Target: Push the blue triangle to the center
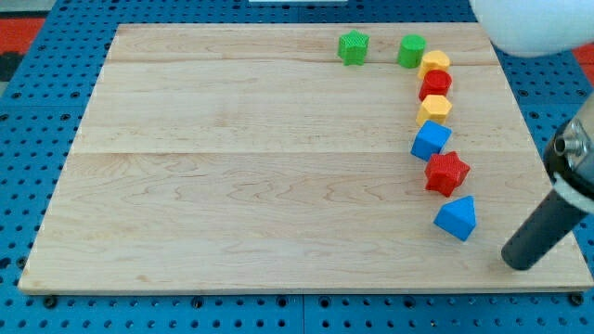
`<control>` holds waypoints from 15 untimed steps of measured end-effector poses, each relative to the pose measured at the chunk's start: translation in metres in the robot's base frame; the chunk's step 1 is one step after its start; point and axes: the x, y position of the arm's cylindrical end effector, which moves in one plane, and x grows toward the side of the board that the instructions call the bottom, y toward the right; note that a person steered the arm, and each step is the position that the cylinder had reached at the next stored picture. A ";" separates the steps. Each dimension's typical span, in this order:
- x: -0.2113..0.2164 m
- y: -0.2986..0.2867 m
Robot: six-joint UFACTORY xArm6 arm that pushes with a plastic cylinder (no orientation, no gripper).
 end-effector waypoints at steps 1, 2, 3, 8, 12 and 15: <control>-0.015 -0.030; -0.015 -0.096; -0.010 -0.107; -0.031 -0.046; -0.064 -0.086; -0.101 -0.286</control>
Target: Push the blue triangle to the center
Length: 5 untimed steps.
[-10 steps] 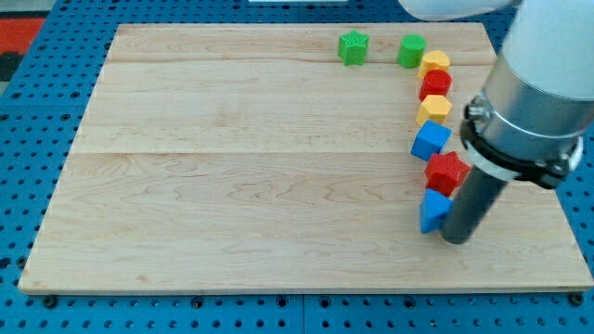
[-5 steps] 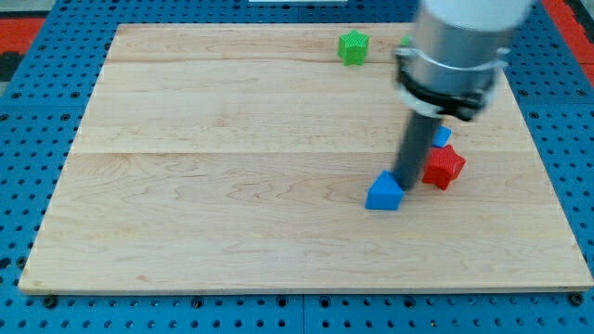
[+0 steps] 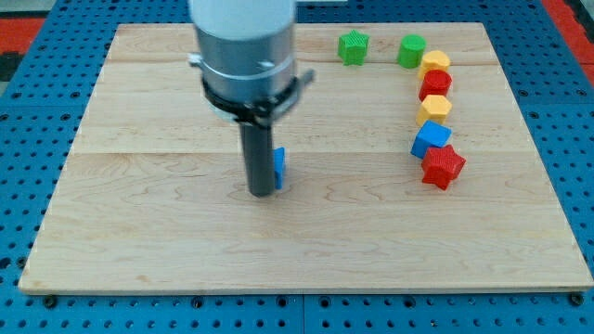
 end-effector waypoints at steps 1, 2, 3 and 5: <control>-0.044 -0.023; -0.062 -0.026; -0.069 -0.025; 0.042 -0.021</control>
